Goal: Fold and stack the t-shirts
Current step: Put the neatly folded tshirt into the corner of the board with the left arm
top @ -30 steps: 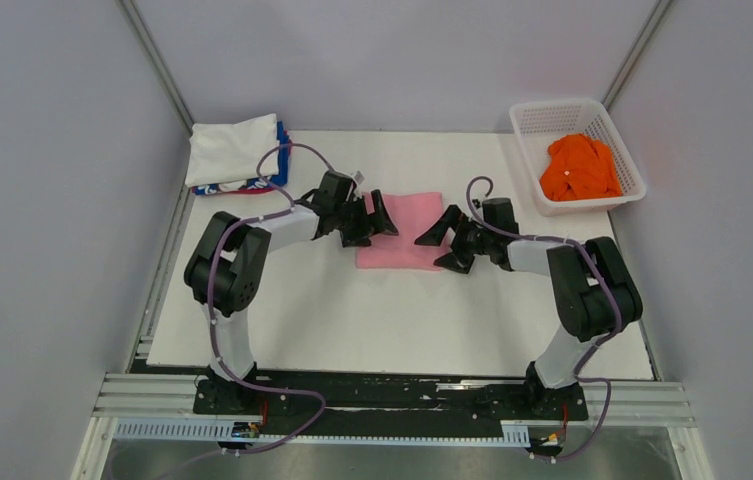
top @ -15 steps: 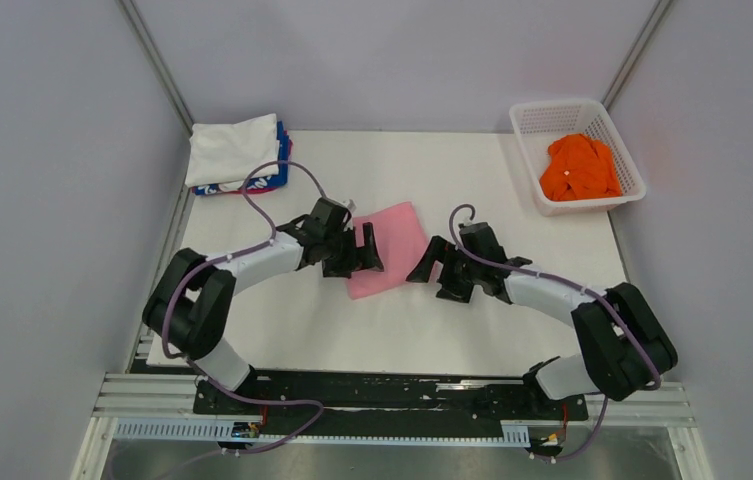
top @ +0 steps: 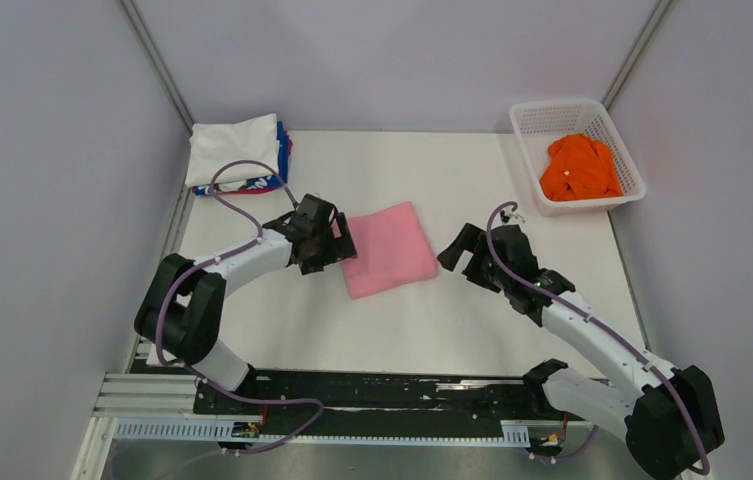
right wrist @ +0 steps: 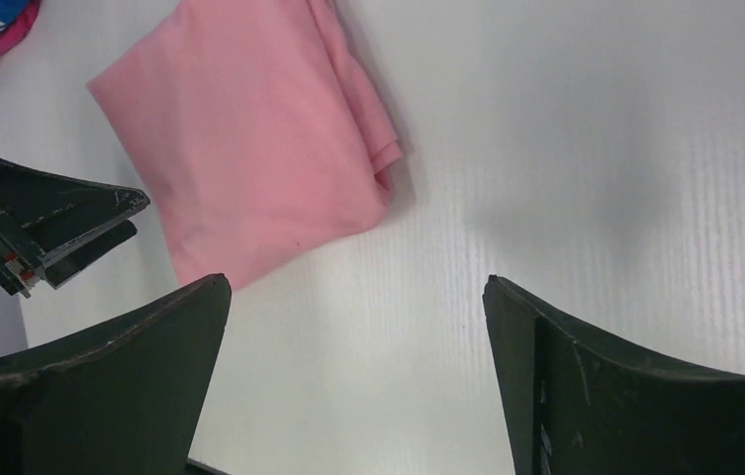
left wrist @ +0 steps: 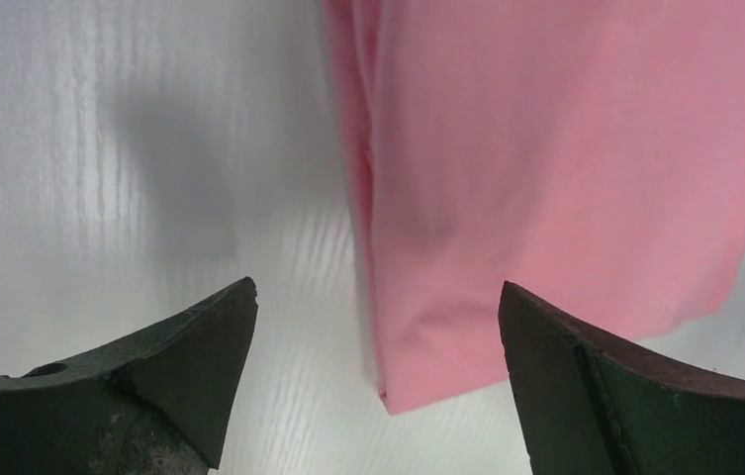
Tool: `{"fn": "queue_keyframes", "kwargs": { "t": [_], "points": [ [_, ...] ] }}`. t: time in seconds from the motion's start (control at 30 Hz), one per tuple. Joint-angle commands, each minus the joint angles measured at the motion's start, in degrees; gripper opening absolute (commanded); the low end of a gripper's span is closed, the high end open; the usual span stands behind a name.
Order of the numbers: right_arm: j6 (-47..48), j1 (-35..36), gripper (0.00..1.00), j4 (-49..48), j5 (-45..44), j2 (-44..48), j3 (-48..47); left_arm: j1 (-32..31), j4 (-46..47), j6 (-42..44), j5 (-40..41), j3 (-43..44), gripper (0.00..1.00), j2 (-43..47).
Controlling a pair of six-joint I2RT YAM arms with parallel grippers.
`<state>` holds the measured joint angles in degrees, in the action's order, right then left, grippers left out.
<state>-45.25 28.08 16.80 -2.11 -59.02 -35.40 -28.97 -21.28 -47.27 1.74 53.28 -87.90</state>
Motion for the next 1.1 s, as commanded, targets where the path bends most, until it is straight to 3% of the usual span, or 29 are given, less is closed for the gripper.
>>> {"fn": "queue_keyframes", "kwargs": {
  "t": [0.0,0.27,0.47,0.67,0.7,0.9,1.07],
  "points": [
    [2.4,-0.2,1.00,5.4,-8.0,4.1,-0.1,1.3,3.3,-4.8,3.2,1.7,0.96,-5.0],
    [2.5,-0.7,1.00,6.9,-13.3,7.5,2.2,0.9,3.5,-4.8,-0.3,6.3,0.73,-14.8],
    [3.3,-1.3,1.00,7.0,-14.7,7.7,2.7,-1.9,-1.4,-3.7,3.0,11.8,0.59,-20.9],
    [4.8,-1.9,1.00,8.1,-17.9,7.7,3.0,-2.6,-5.5,0.9,7.8,19.6,0.16,-26.4],
    [5.0,-2.0,1.00,8.3,-18.5,7.9,3.0,-2.7,-6.2,1.6,8.9,21.7,0.04,-26.8],
    [6.3,-2.6,1.00,8.4,-21.7,8.7,3.5,-3.0,-11.4,13.9,16.8,29.3,0.00,-27.5],
    [7.1,-3.0,1.00,8.4,-23.3,8.2,3.6,-3.0,-10.9,25.7,31.2,34.0,0.00,-27.6]
  ]
}}
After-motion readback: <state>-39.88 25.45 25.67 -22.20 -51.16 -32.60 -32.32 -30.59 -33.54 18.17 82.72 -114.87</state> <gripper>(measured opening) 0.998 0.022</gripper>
